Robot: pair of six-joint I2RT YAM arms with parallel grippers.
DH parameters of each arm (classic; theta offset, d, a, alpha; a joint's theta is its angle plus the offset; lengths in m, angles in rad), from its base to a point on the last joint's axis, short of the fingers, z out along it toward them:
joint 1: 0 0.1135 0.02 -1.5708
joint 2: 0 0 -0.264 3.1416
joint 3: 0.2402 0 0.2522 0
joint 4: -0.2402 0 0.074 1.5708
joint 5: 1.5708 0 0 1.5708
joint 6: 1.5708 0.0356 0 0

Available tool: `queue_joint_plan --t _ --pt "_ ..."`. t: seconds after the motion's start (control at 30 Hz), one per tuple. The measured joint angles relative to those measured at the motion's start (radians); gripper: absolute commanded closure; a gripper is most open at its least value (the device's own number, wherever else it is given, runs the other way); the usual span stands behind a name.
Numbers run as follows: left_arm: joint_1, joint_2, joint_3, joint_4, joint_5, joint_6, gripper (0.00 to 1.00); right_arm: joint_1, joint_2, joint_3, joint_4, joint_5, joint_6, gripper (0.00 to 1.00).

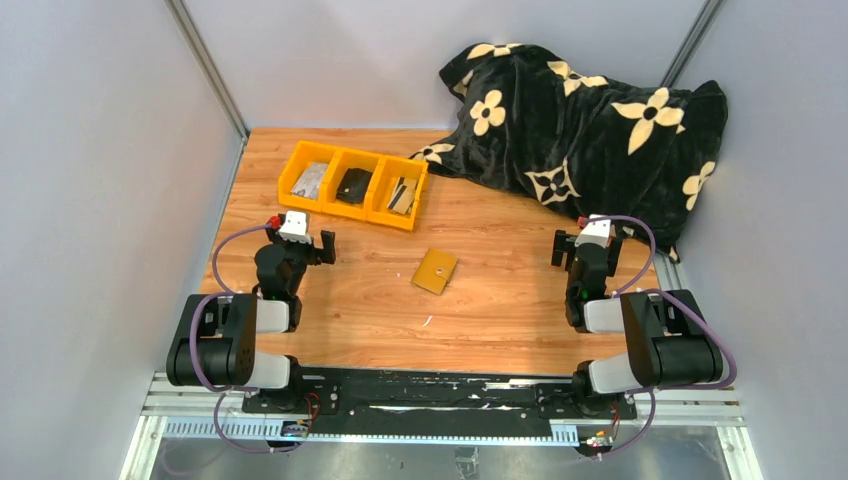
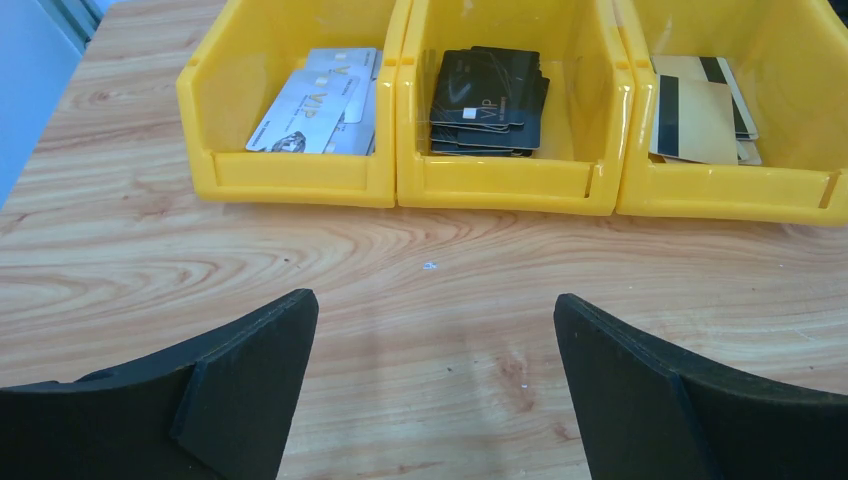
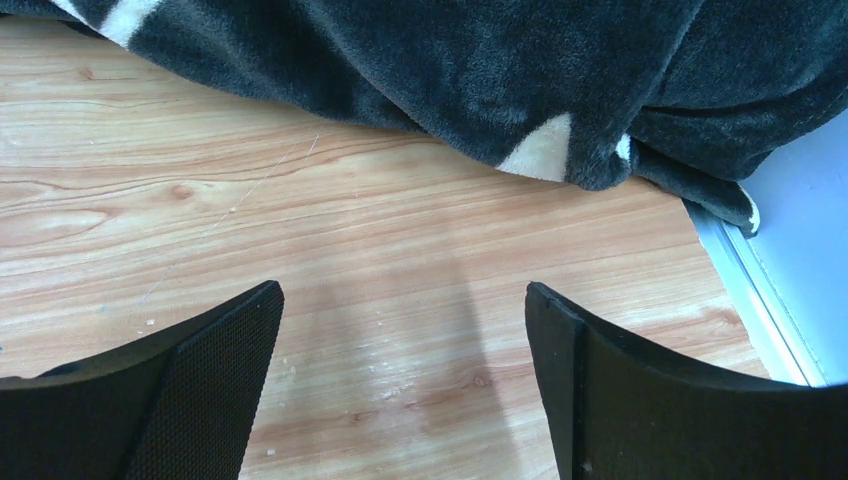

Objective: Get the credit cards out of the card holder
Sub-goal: Move the storage box to the center of the board.

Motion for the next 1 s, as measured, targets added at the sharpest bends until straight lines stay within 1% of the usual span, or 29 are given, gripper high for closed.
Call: queue_joint_plan --t 0.53,0.6,0.67,0.73,0.8,0.83,0.87,0.9,0.97,1.0 --pt "0.000 0.000 0.000 0.000 0.000 0.000 0.00 0.000 0.000 0.000 0.001 -0.002 -0.007 0.05" --pt "0.000 -0.006 0.000 -0.005 0.000 0.000 0.00 0.007 -0.015 0.010 -0.028 -0.006 -0.022 0.06" --pt "0.003 -0.032 0.000 -0.037 0.009 0.000 0.00 0.016 -0.058 0.055 -0.146 -0.006 -0.028 0.05" --pt "0.019 -0.077 0.009 -0.089 0.041 0.000 0.00 0.024 -0.113 0.163 -0.312 -0.011 -0.016 0.05" --pt "0.040 -0.125 0.051 -0.185 0.075 0.000 0.00 0.027 -0.164 0.286 -0.467 -0.023 0.023 0.05" --pt "0.050 -0.147 0.097 -0.263 0.092 0.005 0.00 0.028 -0.192 0.337 -0.527 -0.032 0.051 0.05" --pt "0.055 -0.157 0.125 -0.304 0.100 0.008 0.00 0.028 -0.218 0.372 -0.575 -0.048 0.079 0.05" --pt "0.063 -0.172 0.183 -0.381 0.113 0.013 0.00 0.028 -0.247 0.397 -0.613 -0.066 0.114 0.05" --pt "0.076 -0.188 0.261 -0.476 0.133 0.018 0.00 0.028 -0.298 0.409 -0.643 -0.097 0.193 0.05" --pt "0.085 -0.198 0.304 -0.529 0.148 0.019 0.00 0.028 -0.331 0.406 -0.661 -0.108 0.260 0.05"
